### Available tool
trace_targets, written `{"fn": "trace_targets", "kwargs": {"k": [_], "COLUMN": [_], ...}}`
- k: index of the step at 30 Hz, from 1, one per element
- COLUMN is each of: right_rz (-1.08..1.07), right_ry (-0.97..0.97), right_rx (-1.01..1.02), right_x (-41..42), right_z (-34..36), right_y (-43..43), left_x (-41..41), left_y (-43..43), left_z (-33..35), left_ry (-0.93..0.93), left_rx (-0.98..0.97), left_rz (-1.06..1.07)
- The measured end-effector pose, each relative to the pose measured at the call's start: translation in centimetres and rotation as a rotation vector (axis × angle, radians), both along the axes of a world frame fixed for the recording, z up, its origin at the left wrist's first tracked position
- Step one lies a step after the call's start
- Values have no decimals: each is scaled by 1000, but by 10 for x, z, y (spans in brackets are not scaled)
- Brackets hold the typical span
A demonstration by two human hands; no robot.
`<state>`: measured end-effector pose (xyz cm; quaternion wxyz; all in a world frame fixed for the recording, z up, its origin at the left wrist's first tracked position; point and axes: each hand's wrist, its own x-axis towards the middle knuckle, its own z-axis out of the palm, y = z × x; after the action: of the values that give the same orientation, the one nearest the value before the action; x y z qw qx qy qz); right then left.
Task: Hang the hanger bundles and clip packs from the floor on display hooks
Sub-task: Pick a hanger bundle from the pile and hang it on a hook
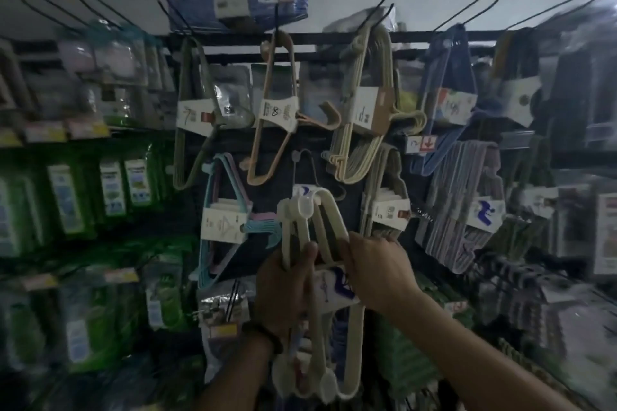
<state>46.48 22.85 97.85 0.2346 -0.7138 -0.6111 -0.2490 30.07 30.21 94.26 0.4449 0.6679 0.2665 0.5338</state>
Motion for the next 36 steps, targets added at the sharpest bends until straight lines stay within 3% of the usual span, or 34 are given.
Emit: {"fn": "trace_targets", "kwargs": {"k": [4, 7, 11, 15, 20, 24, 28, 36], "right_rz": [-47, -89, -200, -261, -234, -234, -139, -101], "right_ry": [27, 35, 70, 78, 88, 106, 166, -47], "right_rx": [247, 298, 196, 50, -46, -139, -192, -345], "right_x": [9, 20, 28, 40, 52, 61, 75, 97], "right_z": [23, 41, 50, 52, 52, 48, 50, 65], "right_y": [39, 65, 96, 129, 183, 231, 275, 334], "left_x": [-18, -32, -48, -50, -37, -19, -5, 10], "left_y": [71, 116, 156, 188, 195, 204, 216, 244], "left_z": [11, 20, 31, 38, 59, 65, 61, 61], "left_ry": [34, 178, 385, 519, 571, 638, 588, 582], "left_rx": [132, 287, 503, 674, 651, 505, 502, 566], "left_rz": [198, 334, 313, 512, 554, 476, 484, 555]}}
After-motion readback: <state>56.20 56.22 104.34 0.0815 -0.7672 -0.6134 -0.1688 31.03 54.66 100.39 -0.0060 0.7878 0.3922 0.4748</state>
